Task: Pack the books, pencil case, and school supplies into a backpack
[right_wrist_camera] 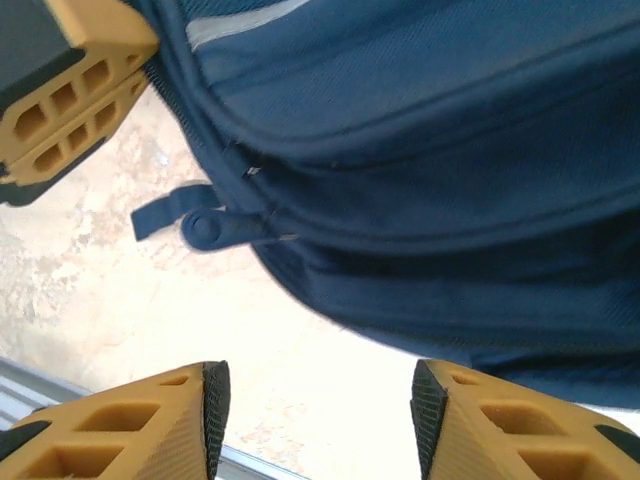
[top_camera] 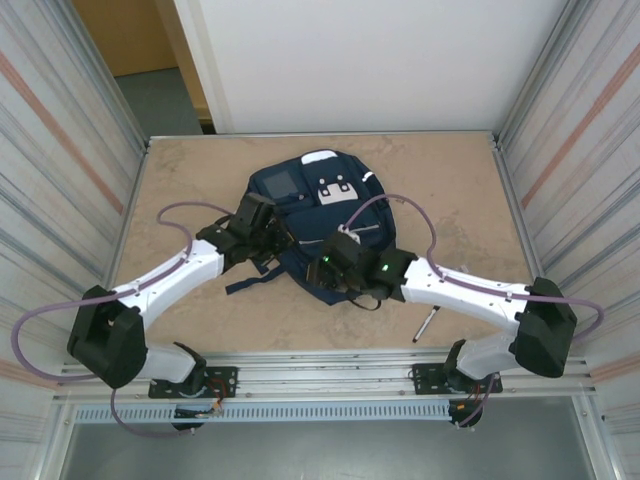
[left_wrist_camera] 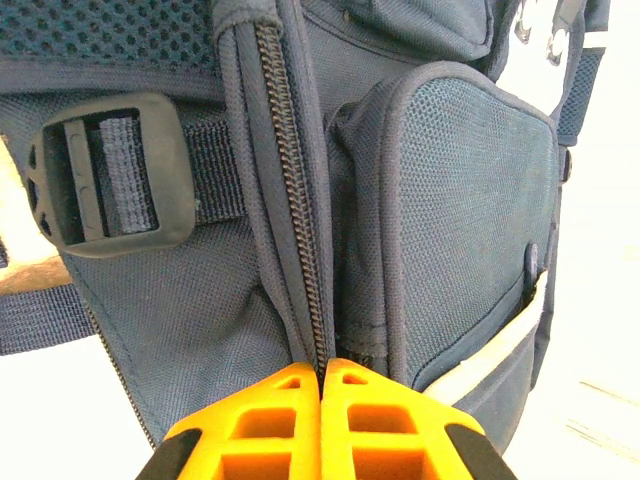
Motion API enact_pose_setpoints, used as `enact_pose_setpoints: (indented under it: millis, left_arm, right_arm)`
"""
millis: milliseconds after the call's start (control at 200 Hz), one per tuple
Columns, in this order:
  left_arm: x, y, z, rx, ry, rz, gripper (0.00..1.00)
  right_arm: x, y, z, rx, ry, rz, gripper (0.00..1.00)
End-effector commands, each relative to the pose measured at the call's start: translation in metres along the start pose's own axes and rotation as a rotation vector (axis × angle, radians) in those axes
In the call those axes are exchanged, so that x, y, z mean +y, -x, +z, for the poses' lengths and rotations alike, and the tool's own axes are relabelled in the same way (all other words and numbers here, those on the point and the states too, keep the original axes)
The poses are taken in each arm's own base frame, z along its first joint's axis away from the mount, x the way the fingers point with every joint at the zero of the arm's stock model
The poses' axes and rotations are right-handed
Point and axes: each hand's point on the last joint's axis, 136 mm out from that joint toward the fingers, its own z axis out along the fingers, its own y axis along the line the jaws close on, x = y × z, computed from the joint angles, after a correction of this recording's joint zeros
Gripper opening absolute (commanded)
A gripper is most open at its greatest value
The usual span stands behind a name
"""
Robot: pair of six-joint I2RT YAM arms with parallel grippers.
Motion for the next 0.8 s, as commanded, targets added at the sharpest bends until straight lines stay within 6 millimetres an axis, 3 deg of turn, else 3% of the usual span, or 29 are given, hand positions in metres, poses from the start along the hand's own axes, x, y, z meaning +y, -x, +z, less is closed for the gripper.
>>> enact_pose_setpoints:
  millis: [0, 90, 220, 506, 797]
  left_arm:
    - [-0.019, 0.001, -0.016, -0.020, -0.100, -0.016, 0.00]
    - [-0.019, -0.001, -0.016, -0.014, -0.111, -0.026, 0.00]
    - [-0.019, -0.001, -0.019, -0.016, -0.118, -0.025, 0.00]
    - [-0.017, -0.002, -0.016, -0.018, -0.130, -0.048, 0.00]
    - [-0.018, -0.001, -0.019, -0.017, -0.143, -0.054, 0.00]
  right_arm:
    - [0.011, 0.032, -0.006, -0.212, -0.042, 0.100, 0.50]
    - [0.021, 0.033, 0.006, -0.250, -0.053, -0.013, 0.45]
    - [0.027, 0.033, 0.019, -0.285, -0.118, -0.102, 0.47]
    - [0.046, 0.023, 0.033, -0.258, -0.142, -0.130, 0.50]
    - [0.021, 0.020, 0.052, -0.245, -0.260, -0.140, 0.46]
